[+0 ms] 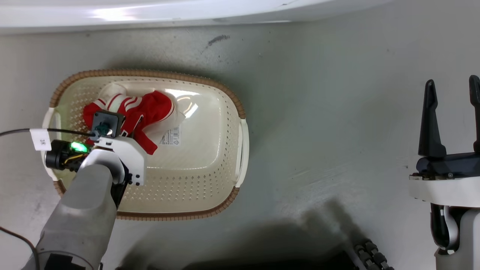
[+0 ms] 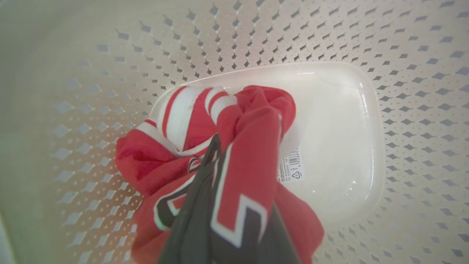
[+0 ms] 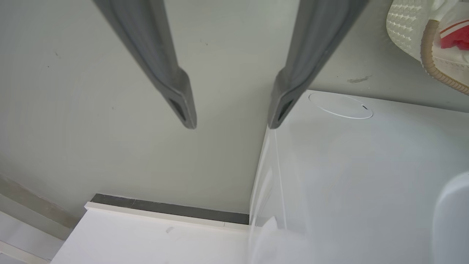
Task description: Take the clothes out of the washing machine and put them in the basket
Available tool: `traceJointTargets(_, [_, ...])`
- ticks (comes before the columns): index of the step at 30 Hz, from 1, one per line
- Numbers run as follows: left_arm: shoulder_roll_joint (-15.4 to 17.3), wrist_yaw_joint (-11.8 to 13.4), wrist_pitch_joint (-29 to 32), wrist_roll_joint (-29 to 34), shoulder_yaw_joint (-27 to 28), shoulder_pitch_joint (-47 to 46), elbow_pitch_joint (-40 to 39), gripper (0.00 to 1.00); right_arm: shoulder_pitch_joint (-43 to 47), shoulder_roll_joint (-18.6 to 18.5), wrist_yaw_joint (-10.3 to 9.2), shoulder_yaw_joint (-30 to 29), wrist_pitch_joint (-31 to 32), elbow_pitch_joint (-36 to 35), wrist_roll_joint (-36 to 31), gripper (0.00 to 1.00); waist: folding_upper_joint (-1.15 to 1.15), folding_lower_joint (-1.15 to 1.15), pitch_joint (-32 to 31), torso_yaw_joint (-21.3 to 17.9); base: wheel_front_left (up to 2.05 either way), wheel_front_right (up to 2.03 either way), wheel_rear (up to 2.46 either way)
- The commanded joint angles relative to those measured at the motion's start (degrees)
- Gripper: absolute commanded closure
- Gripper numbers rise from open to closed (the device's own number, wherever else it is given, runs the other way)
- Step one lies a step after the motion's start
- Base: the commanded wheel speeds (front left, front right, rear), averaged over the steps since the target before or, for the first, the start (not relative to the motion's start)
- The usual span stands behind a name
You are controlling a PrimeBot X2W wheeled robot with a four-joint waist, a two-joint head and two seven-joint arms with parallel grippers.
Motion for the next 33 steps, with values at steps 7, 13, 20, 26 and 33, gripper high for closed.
traceJointTargets(7, [-0.9, 1.7, -0.1, 0.1, -0.1, -2.5, 2.7, 0.82, -0.8, 0.0, -0.06, -0.3, -0.1, -0.2, 0.4, 0.00, 0.00, -0.01, 1.6, 0.1, 0.00, 0.00, 0.00])
traceJointTargets(13, [-1.4, 2.7, -0.1, -0.2, 0.4, -1.0, 1.8, 0.00, -1.4, 0.0, -0.06, -0.1, -0.1, 1.1, -0.3, 0.00, 0.00, -0.01, -1.2, 0.5, 0.00, 0.00, 0.00])
traceJointTargets(20, [-1.6, 2.6, -0.1, -0.9, 2.3, 3.8, -3.0, 0.00, -1.4, 0.0, -0.06, 0.3, -0.1, 2.9, -0.2, 0.00, 0.00, -0.01, -8.7, 1.3, 0.00, 0.00, 0.00])
traceJointTargets(26, [-1.3, 2.3, -0.1, -1.0, 4.8, 9.7, -9.8, 0.00, 0.0, 0.0, -0.06, 0.0, -0.1, 4.9, 0.0, 0.00, 0.00, -0.01, -17.1, 1.5, 0.00, 0.00, 0.00])
traceJointTargets(33, [-1.2, 2.6, -0.1, 0.0, 10.3, 17.7, -23.5, 0.00, 2.2, 0.0, -0.06, -0.2, -0.1, 6.1, 0.9, 0.00, 0.00, -0.01, -25.3, 1.9, 0.00, 0.00, 0.00])
